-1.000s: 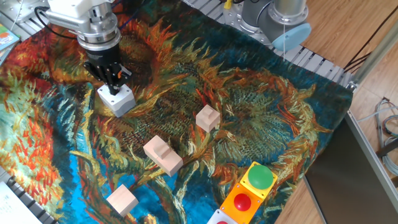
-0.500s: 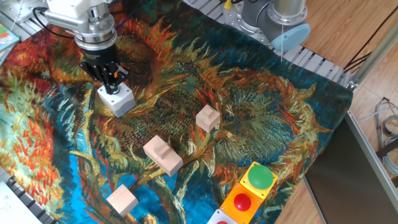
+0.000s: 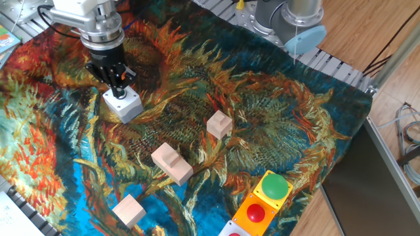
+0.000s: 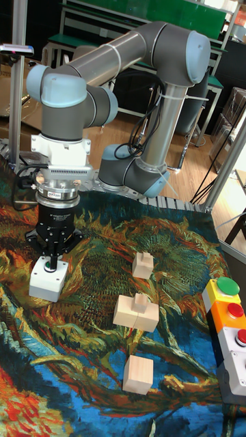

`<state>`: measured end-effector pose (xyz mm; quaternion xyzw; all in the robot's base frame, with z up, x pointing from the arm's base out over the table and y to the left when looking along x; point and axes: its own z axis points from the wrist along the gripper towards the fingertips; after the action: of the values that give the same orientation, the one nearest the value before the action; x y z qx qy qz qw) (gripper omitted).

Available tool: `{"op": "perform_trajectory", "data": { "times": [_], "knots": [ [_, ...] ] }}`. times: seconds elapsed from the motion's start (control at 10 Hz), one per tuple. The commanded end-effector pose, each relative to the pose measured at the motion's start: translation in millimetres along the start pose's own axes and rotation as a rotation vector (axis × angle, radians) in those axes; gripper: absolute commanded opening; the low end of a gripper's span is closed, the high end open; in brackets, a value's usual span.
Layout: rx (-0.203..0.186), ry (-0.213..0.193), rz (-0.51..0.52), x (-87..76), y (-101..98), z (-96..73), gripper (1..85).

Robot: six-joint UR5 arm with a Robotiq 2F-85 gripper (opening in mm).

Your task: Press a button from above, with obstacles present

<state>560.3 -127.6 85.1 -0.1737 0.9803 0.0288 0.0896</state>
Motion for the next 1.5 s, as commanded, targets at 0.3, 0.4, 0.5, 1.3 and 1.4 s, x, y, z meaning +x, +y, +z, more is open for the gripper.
{"op": "perform_trajectory", "data": {
  "times": [0.3,0.4,0.5,1.3,1.4],
  "knots": [
    [-0.013,-0.022,0.007,0.9,2.1,-0.2,1.3],
    [-0.012,-0.025,0.007,-0.3,1.9,0.2,1.3],
    [-0.012,-0.026,0.007,-0.7,1.8,0.2,1.3],
    [-0.035,-0.053,0.006,-7.0,7.1,-0.1,1.3],
    [-0.034,-0.053,0.006,-7.0,6.6,0.3,1.3]
  ]
}}
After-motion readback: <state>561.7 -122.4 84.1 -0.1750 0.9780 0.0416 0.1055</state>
